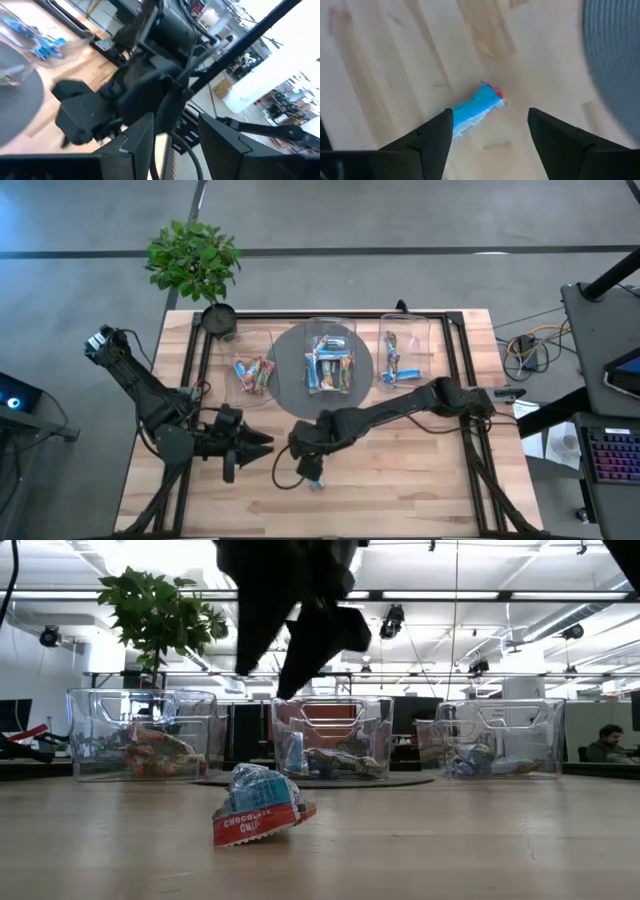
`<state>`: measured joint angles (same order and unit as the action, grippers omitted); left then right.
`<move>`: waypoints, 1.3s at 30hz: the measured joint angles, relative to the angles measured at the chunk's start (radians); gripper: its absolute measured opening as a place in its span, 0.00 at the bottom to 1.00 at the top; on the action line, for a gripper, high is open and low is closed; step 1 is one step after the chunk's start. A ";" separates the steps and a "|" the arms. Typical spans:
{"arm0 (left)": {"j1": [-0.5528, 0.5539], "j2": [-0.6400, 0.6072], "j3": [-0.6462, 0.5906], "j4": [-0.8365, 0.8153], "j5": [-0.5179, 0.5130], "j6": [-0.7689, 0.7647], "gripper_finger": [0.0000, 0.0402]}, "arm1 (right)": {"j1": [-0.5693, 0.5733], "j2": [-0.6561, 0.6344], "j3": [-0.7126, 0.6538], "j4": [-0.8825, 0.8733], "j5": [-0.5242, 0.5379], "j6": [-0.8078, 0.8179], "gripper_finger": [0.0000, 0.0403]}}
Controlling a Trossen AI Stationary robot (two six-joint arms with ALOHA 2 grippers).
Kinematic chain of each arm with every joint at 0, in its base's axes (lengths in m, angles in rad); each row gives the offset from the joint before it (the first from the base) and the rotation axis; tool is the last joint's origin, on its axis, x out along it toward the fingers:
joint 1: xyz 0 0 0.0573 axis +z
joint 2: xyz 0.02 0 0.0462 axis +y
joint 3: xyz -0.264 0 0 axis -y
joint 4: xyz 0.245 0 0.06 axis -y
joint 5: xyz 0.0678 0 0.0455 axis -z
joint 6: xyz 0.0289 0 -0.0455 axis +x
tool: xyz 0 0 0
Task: Pick and place Granola Bars by type
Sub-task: Put the red granola bar into the left transparent bin
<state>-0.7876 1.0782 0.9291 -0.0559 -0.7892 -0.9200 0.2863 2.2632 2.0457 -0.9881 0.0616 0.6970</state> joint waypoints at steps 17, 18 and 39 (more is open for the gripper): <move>0.000 0.000 0.000 -0.006 -0.061 0.008 0.34 | 0.031 0.153 -0.013 0.067 0.012 0.342 0.63; 0.000 0.000 0.000 -0.006 -0.061 0.006 0.34 | 0.032 0.160 -0.013 0.064 0.019 0.345 0.63; -0.022 -0.002 -0.001 -0.371 -0.104 -0.309 0.34 | -0.013 0.059 -0.015 0.117 0.161 0.264 0.05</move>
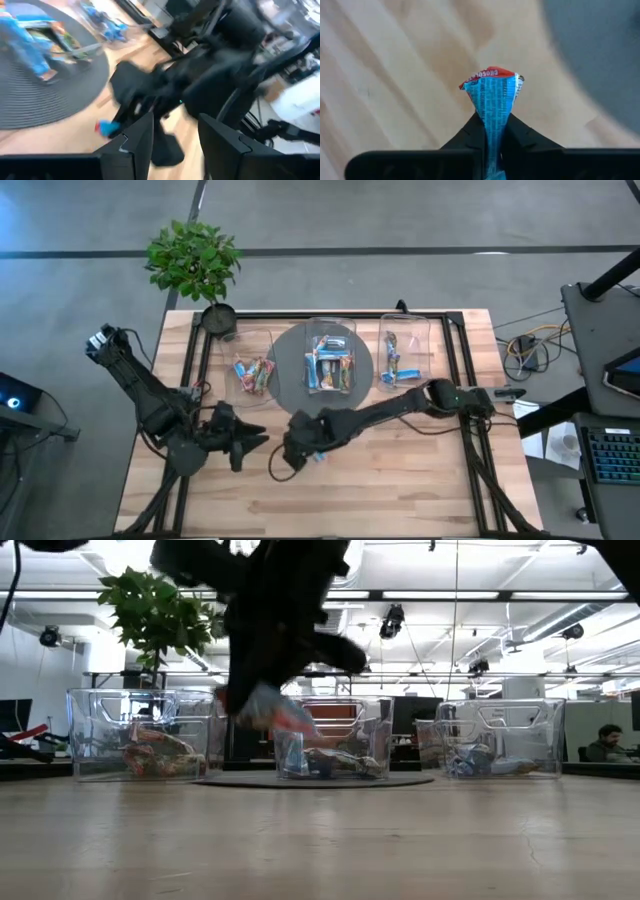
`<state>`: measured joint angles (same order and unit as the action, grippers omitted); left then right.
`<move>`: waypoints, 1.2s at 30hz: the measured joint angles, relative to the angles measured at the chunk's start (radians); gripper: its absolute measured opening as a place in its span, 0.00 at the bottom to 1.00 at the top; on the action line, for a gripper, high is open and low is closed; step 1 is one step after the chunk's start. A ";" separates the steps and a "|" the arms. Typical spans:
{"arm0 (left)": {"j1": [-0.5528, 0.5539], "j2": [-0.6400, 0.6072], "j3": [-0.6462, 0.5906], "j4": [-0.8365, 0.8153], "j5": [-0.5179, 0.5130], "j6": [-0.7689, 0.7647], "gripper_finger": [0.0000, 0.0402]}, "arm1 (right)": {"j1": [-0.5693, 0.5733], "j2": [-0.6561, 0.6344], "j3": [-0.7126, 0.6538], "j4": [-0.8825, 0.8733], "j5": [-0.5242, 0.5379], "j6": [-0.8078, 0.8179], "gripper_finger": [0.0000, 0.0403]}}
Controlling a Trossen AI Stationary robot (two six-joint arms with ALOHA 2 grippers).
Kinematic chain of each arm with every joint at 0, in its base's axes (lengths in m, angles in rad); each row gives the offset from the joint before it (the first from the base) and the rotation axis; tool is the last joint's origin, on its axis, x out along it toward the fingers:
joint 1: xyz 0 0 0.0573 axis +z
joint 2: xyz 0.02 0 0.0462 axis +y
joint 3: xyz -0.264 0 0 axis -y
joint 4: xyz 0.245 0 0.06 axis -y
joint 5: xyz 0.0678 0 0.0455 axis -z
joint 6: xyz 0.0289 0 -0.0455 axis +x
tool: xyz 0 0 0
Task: Pick and place Granola Bars by type
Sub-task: Put the red granola bar into the left transparent bin
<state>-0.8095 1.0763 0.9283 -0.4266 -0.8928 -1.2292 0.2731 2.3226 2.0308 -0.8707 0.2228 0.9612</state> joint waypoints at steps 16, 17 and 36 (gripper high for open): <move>-0.157 -0.003 -0.044 -0.141 -0.362 -0.230 0.34 | -0.188 -0.246 0.007 0.422 0.150 -0.157 0.07; -0.153 -0.001 -0.053 -0.139 -0.369 -0.238 0.34 | -0.195 -0.246 0.008 0.432 0.139 -0.158 0.07; 0.097 0.029 -0.068 -0.131 -0.343 -0.246 0.34 | -0.208 -0.240 -0.010 0.443 0.125 -0.206 0.07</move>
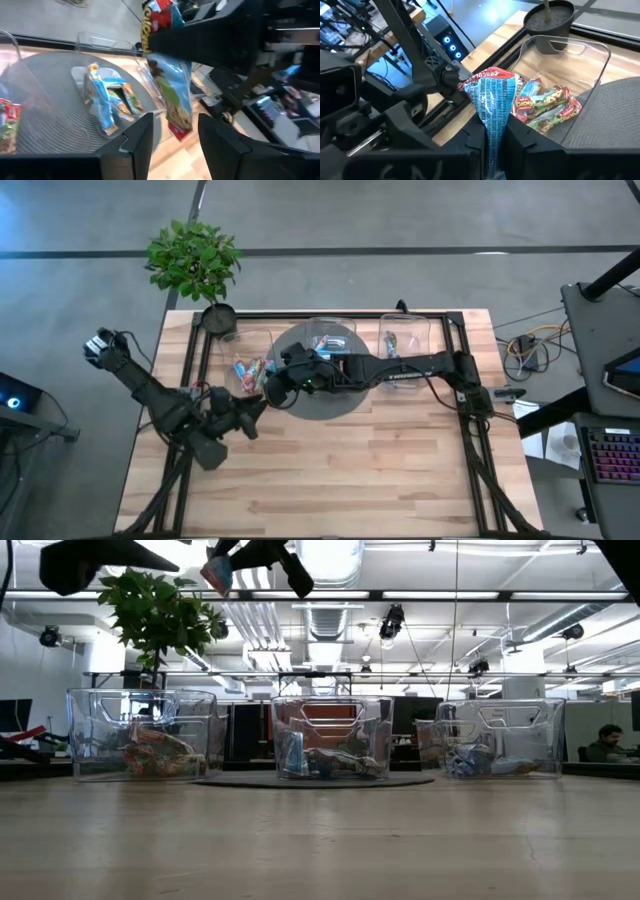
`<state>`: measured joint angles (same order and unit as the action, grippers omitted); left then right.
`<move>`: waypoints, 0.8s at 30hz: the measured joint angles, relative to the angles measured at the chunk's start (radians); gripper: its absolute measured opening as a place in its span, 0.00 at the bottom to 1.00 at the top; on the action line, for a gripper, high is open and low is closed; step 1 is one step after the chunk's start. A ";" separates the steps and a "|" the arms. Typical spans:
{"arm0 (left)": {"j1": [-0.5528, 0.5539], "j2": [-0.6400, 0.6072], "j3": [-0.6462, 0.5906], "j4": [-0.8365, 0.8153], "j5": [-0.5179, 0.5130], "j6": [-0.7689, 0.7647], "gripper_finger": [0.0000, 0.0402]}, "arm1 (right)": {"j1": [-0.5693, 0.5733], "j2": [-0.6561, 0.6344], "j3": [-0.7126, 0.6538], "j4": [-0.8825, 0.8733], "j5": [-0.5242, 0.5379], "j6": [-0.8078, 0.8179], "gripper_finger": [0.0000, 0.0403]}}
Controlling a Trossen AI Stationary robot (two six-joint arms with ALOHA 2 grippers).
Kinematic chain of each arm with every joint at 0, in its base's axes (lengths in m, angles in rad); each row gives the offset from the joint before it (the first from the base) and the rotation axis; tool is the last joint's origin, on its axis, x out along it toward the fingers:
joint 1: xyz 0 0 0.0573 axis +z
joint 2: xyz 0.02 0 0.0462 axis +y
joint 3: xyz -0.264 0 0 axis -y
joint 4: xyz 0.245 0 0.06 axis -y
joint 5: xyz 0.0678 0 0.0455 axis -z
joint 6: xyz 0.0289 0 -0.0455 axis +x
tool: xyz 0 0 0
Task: Pick and place Granola Bars by type
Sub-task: Put the red granola bar into the left transparent bin
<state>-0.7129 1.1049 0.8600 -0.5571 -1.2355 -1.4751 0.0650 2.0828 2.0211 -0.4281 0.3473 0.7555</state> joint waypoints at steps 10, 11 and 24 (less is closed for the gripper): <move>0.098 0.002 0.000 0.023 0.042 0.035 0.34 | 0.000 0.001 -0.002 0.000 0.019 -0.001 0.07; 0.106 0.002 0.000 0.041 0.052 0.046 0.34 | 0.000 0.001 -0.002 0.001 0.020 -0.001 0.07; 0.143 0.036 0.000 0.138 0.094 0.101 0.34 | -0.008 0.001 -0.002 0.027 0.021 -0.001 0.07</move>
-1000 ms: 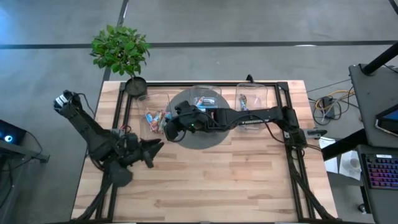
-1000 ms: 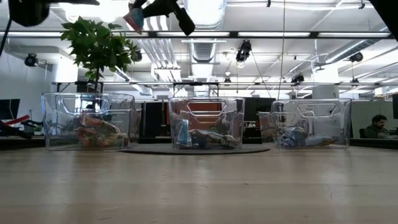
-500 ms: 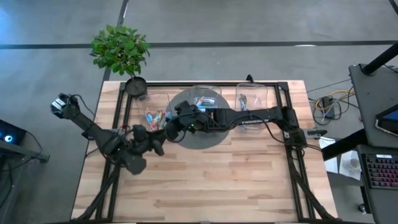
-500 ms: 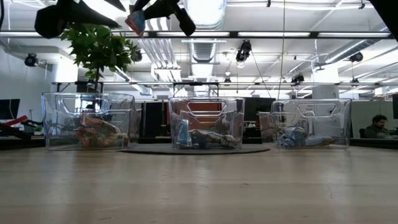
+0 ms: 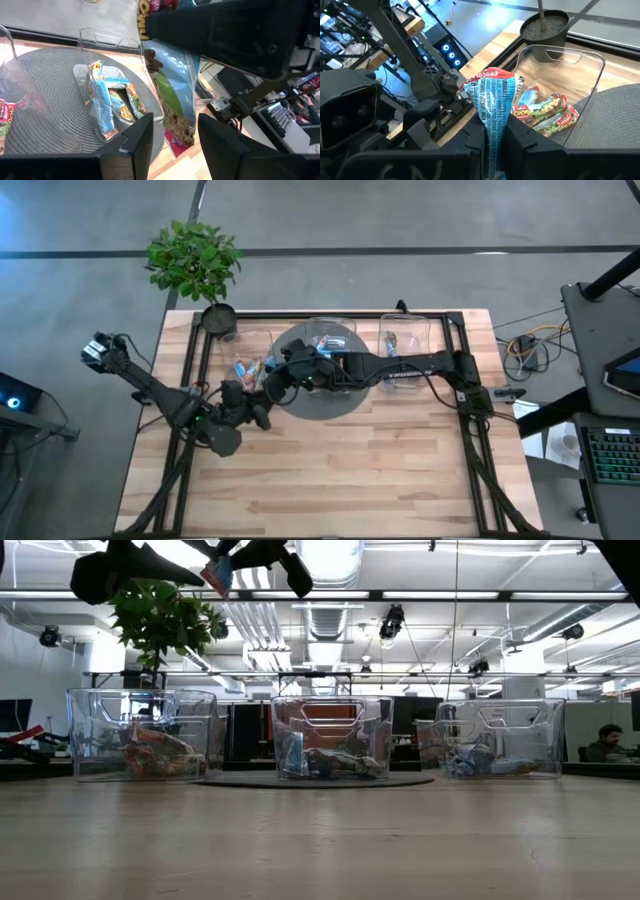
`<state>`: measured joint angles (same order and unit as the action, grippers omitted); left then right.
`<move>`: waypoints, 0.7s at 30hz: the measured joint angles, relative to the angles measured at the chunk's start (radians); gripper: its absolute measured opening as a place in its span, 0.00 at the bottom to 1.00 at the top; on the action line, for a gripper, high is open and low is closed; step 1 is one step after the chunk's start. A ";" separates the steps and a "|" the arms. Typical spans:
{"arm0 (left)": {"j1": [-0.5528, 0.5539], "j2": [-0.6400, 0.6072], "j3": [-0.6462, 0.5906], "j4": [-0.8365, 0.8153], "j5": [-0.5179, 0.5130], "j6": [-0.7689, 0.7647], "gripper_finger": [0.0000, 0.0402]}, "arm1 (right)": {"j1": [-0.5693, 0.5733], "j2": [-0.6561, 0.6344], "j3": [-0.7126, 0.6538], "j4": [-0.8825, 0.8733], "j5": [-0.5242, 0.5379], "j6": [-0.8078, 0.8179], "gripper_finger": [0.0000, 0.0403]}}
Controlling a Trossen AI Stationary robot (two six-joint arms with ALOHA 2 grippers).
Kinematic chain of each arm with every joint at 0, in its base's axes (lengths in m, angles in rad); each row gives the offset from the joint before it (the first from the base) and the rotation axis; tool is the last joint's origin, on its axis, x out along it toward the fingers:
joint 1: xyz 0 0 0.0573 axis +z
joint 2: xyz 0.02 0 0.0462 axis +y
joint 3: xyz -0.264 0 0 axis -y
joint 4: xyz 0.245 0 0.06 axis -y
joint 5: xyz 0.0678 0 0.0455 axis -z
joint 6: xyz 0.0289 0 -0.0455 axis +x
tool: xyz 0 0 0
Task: Pick and place Granola Bars by type
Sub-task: Put the red granola bar into the left transparent bin
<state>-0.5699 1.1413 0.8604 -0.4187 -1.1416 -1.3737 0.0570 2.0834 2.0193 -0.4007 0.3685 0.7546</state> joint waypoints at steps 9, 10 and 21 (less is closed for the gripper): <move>0.028 0.000 0.000 0.016 -0.009 0.012 0.39 | -0.002 0.000 0.000 0.014 -0.007 0.004 0.07; 0.030 0.000 0.000 0.015 -0.018 0.014 0.40 | -0.003 0.000 -0.001 0.014 -0.008 0.005 0.07; 0.030 0.004 -0.011 0.057 -0.098 0.055 0.44 | -0.006 0.000 0.000 0.034 -0.011 0.013 0.07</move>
<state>-0.5396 1.1456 0.8497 -0.3614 -1.2393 -1.3185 0.0513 2.0834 2.0193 -0.3665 0.3576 0.7677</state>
